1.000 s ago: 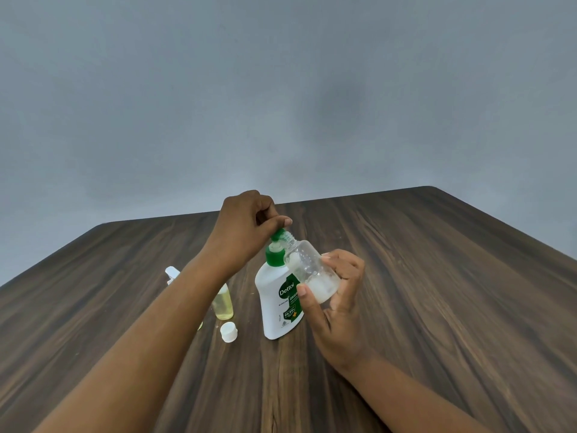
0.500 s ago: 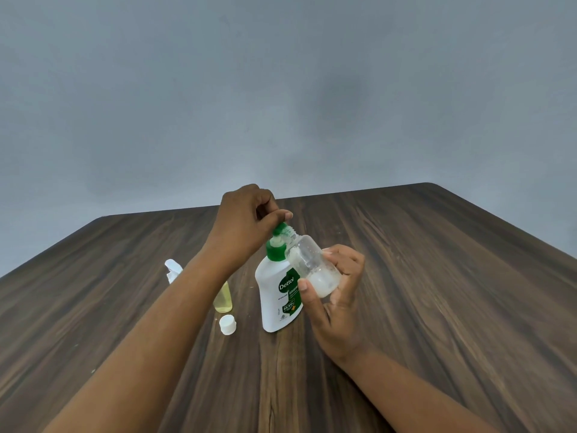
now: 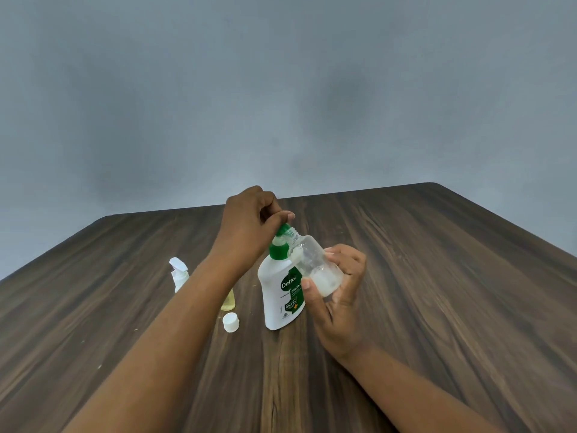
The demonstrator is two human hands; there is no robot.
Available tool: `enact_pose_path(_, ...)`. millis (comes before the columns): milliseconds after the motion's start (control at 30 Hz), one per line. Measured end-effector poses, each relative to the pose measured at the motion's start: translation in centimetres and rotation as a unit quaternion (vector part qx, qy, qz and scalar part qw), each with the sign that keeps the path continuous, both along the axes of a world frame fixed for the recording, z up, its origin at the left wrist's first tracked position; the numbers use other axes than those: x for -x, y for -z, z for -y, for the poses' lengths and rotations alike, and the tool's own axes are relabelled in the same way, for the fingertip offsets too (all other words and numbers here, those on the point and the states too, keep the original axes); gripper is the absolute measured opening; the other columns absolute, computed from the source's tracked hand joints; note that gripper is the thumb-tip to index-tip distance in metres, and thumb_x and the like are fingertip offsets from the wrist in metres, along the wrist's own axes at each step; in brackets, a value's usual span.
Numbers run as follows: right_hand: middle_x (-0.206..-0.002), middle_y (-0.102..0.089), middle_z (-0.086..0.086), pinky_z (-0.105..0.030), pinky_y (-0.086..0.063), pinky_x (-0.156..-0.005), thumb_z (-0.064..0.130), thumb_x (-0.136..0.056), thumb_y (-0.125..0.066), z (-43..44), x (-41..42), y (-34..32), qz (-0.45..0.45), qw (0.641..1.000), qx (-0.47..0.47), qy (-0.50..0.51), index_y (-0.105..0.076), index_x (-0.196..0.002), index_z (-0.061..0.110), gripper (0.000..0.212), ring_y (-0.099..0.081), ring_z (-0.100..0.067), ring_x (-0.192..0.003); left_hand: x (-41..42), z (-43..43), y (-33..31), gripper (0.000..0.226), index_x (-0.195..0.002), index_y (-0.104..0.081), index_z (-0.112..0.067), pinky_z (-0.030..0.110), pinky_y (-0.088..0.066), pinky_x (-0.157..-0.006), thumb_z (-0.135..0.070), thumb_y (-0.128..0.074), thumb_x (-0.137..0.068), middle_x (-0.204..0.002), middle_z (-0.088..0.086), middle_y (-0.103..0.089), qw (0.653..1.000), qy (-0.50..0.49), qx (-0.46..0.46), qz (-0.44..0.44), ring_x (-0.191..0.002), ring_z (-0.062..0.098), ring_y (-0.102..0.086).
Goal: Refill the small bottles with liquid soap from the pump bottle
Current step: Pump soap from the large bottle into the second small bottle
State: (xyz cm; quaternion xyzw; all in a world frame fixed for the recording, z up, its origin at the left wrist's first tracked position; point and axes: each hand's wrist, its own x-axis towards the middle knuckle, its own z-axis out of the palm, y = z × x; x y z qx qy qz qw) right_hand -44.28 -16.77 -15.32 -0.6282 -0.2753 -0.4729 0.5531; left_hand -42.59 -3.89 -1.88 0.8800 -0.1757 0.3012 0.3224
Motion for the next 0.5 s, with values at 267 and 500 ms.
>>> enact_pose_path(267, -0.117, -0.034, 0.001, -0.017, -0.044, -0.082, 0.038, -0.095, -0.05, 0.0, 0.0, 0.1, 0.004, 1.0, 0.005, -0.003, -0.035, -0.117, 0.02, 0.032, -0.045, -0.009, -0.107, -0.2, -0.2, -0.3, 0.027, -0.058, -0.057, -0.013, 0.007, -0.035, -0.054, -0.021, -0.073, -0.078, -0.064, -0.004, -0.051, 1.0, 0.013, -0.018, -0.011, -0.057, 0.004, -0.047)
enact_pose_path(500, -0.118, -0.032, 0.007, -0.014, -0.044, -0.082, 0.024, -0.088, -0.057, -0.1, 0.3, 0.2, 0.001, 1.0, 0.014, 0.01, -0.031, -0.119, 0.024, 0.04, -0.044, -0.005, -0.108, -0.1, 0.1, 1.0, 0.03, -0.055, -0.053, -0.019, 0.005, -0.034, -0.055, -0.021, -0.071, -0.079, -0.063, -0.006, -0.049, 1.0, -0.013, 0.026, -0.005, -0.058, 0.006, -0.045)
